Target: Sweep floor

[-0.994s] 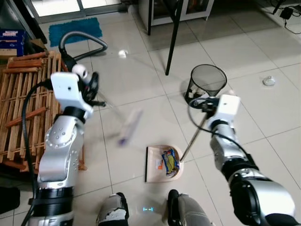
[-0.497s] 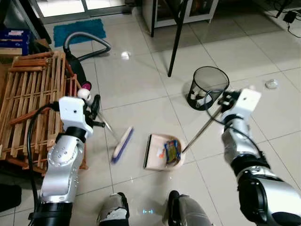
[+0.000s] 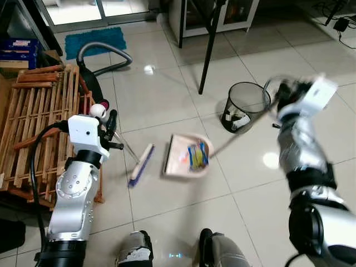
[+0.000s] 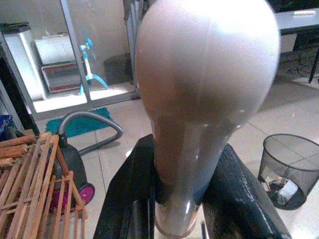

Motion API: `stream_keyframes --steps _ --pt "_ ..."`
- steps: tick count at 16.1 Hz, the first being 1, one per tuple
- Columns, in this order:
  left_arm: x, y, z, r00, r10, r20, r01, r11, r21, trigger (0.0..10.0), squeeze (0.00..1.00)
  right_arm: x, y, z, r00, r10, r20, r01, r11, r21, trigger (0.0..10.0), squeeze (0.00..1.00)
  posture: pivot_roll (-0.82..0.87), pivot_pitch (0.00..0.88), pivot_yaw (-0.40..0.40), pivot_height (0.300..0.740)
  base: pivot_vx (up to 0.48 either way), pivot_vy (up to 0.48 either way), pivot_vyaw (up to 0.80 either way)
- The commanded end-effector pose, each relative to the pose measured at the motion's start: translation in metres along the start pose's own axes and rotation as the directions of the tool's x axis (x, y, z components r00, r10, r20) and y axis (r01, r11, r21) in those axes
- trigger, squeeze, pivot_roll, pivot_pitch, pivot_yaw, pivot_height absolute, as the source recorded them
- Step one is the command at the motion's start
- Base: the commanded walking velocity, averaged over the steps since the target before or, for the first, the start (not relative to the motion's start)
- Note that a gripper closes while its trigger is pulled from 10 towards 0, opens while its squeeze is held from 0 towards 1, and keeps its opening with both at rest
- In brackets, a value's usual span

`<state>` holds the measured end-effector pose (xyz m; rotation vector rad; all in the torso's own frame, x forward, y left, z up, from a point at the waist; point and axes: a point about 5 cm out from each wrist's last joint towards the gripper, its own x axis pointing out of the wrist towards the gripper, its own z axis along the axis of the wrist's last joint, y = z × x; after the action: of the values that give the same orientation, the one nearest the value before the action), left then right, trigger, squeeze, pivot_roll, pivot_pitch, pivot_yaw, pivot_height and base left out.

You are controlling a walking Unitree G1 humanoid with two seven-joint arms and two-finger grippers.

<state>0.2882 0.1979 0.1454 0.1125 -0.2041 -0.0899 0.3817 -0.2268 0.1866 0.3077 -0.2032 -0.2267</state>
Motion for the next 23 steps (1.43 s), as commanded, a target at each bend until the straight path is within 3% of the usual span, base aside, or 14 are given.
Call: stream_keyframes --steps 1,6,11,16,23 --pt "-0.003 -0.001 -0.001 1.0 0.002 0.009 -0.002 1.0 0.031 10.0 0.0 0.009 0.005 0.033 0.994 0.005 0.108 -0.01 0.999 0.047 10.0 0.0 0.07 0.107 -0.003 0.74 0.0 0.0 0.0" --pt "-0.005 -0.007 -0.006 1.0 -0.009 -0.017 0.01 0.999 0.04 10.0 0.0 0.017 0.007 0.057 0.983 -0.027 0.181 0.013 0.997 0.075 10.0 0.0 0.09 0.112 -0.01 0.74 0.273 0.0 -0.2" --pt "-0.006 -0.008 -0.005 1.0 -0.011 -0.018 0.012 0.999 0.034 10.0 0.0 0.021 0.014 0.064 0.979 -0.039 0.199 0.018 0.994 0.105 10.0 0.0 0.1 0.115 -0.014 0.74 0.441 0.0 -0.61" --pt "-0.007 -0.008 -0.006 1.0 -0.015 -0.026 0.016 0.999 0.042 10.0 0.0 0.024 0.01 0.073 0.974 -0.062 0.22 0.036 0.992 0.121 10.0 0.0 0.1 0.114 -0.016 0.74 0.474 0.0 -0.56" --pt "-0.007 -0.007 -0.006 1.0 -0.017 -0.026 0.019 0.999 0.048 10.0 0.0 0.027 0.003 0.075 0.972 -0.106 0.211 0.068 0.981 0.184 10.0 0.0 0.11 0.113 -0.027 0.74 0.47 0.0 0.0"
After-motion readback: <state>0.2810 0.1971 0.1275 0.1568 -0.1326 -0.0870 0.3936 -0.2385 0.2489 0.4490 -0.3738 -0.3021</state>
